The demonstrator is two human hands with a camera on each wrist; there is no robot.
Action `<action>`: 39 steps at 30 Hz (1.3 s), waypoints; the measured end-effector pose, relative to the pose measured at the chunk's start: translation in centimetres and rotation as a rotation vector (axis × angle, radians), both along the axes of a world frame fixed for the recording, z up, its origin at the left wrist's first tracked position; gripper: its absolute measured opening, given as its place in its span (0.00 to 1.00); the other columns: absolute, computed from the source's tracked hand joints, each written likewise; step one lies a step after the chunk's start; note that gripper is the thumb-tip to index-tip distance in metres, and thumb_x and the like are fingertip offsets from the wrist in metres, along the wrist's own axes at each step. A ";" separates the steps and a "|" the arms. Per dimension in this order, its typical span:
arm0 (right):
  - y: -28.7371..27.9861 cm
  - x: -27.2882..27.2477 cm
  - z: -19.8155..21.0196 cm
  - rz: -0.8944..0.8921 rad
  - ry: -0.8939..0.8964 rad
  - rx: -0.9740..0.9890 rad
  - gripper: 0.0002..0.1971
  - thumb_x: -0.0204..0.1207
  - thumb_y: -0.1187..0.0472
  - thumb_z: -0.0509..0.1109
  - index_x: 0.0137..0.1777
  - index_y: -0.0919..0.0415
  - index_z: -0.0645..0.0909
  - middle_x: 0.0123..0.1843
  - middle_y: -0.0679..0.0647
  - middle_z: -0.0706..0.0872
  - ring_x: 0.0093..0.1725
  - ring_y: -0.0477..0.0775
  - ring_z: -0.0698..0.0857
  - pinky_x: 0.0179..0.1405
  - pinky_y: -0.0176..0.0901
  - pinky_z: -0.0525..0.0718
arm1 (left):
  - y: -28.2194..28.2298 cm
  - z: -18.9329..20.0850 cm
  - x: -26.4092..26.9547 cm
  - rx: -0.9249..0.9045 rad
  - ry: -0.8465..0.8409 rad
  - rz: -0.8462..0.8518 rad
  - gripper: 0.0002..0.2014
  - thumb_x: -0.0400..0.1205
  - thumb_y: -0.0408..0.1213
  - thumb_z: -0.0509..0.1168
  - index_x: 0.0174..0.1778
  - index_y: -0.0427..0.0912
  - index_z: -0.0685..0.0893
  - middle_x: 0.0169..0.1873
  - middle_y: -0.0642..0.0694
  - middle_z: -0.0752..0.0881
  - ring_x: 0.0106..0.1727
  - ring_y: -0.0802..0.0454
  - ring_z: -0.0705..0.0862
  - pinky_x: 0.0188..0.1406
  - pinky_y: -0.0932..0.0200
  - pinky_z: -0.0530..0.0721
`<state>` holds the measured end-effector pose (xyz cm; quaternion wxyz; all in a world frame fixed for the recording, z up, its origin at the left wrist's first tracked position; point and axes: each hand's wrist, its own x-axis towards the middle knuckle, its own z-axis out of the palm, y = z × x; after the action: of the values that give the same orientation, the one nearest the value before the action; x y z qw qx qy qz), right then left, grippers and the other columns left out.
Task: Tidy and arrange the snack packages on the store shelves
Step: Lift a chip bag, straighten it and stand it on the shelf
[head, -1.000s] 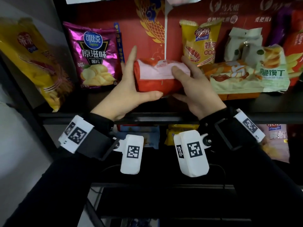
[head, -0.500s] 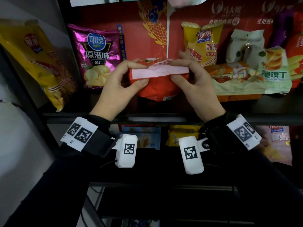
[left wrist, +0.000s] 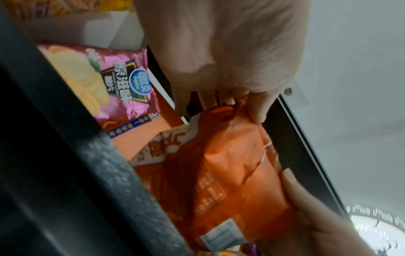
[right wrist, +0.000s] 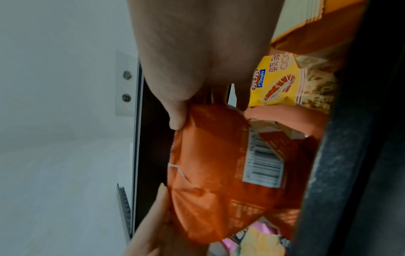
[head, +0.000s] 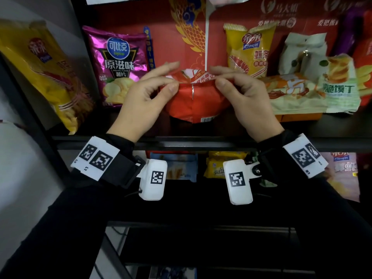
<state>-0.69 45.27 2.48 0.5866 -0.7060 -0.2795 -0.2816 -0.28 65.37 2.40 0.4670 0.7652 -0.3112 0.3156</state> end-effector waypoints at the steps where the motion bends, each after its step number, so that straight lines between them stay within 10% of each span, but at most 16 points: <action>1: 0.0 0.1 0.0 0.008 0.036 0.017 0.09 0.81 0.69 0.64 0.57 0.60 0.82 0.60 0.53 0.84 0.56 0.37 0.83 0.64 0.34 0.77 | -0.2 0.1 0.0 -0.065 0.050 -0.025 0.10 0.84 0.34 0.61 0.57 0.49 0.83 0.66 0.50 0.80 0.74 0.48 0.76 0.78 0.45 0.70; 8: 0.3 0.5 0.3 0.108 0.293 0.298 0.12 0.83 0.65 0.63 0.58 0.74 0.83 0.49 0.62 0.88 0.48 0.51 0.86 0.56 0.41 0.84 | -2.1 0.8 -0.4 -0.424 0.361 -0.146 0.18 0.86 0.31 0.60 0.36 0.48 0.92 0.33 0.57 0.91 0.39 0.67 0.88 0.40 0.74 0.81; 12: 0.5 0.8 0.2 0.102 0.272 0.348 0.13 0.82 0.64 0.64 0.59 0.73 0.83 0.56 0.66 0.87 0.55 0.56 0.85 0.64 0.49 0.82 | -2.9 1.3 -0.9 -0.555 0.443 -0.144 0.10 0.86 0.36 0.60 0.55 0.41 0.87 0.53 0.48 0.90 0.55 0.58 0.88 0.57 0.61 0.85; 16: 1.1 0.0 -0.8 0.076 0.083 0.207 0.11 0.80 0.59 0.65 0.44 0.53 0.90 0.60 0.52 0.86 0.65 0.44 0.81 0.73 0.46 0.74 | -1.5 2.0 -0.8 -0.608 0.959 -0.316 0.29 0.80 0.64 0.55 0.67 0.47 0.81 0.60 0.43 0.88 0.59 0.41 0.88 0.56 0.28 0.77; 18: 1.5 -0.3 -1.5 0.152 0.132 0.281 0.11 0.76 0.54 0.65 0.44 0.45 0.89 0.62 0.43 0.84 0.70 0.40 0.77 0.75 0.47 0.71 | -0.9 2.0 -1.0 -0.609 1.065 -0.361 0.30 0.82 0.59 0.58 0.72 0.41 0.77 0.63 0.39 0.86 0.57 0.39 0.88 0.55 0.25 0.79; 22: 1.0 0.7 -1.8 0.377 0.516 0.547 0.29 0.80 0.60 0.66 0.80 0.55 0.64 0.71 0.54 0.80 0.69 0.53 0.81 0.72 0.53 0.77 | -1.0 0.9 -0.7 -0.629 0.827 -0.361 0.33 0.78 0.23 0.62 0.80 0.43 0.63 0.62 0.39 0.86 0.53 0.47 0.88 0.47 0.45 0.90; 26: 0.0 0.5 -1.0 0.561 0.681 0.458 0.19 0.81 0.59 0.63 0.71 0.60 0.76 0.63 0.57 0.87 0.62 0.55 0.86 0.61 0.48 0.85 | -0.6 0.1 -0.6 -0.459 0.660 -0.440 0.54 0.71 0.11 0.61 0.85 0.52 0.43 0.75 0.42 0.75 0.68 0.49 0.82 0.60 0.58 0.84; 32: 1.0 1.0 -1.4 0.366 0.507 0.349 0.31 0.75 0.73 0.70 0.77 0.59 0.67 0.65 0.58 0.85 0.62 0.57 0.86 0.63 0.53 0.84 | -1.6 0.8 0.1 -0.447 0.771 -0.336 0.34 0.74 0.41 0.74 0.76 0.40 0.72 0.61 0.41 0.87 0.60 0.45 0.87 0.56 0.49 0.88; 39: 1.2 0.9 -1.2 0.337 0.386 0.203 0.24 0.72 0.65 0.76 0.68 0.58 0.76 0.60 0.54 0.88 0.58 0.50 0.88 0.54 0.40 0.86 | -1.1 0.6 1.0 -0.317 0.591 -0.300 0.37 0.66 0.30 0.79 0.72 0.37 0.75 0.60 0.41 0.88 0.61 0.44 0.87 0.62 0.48 0.85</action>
<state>0.19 46.45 1.30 0.7352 -0.6278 -0.2466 -0.0670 0.71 64.24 3.03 0.6905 0.6874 -0.2188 0.0533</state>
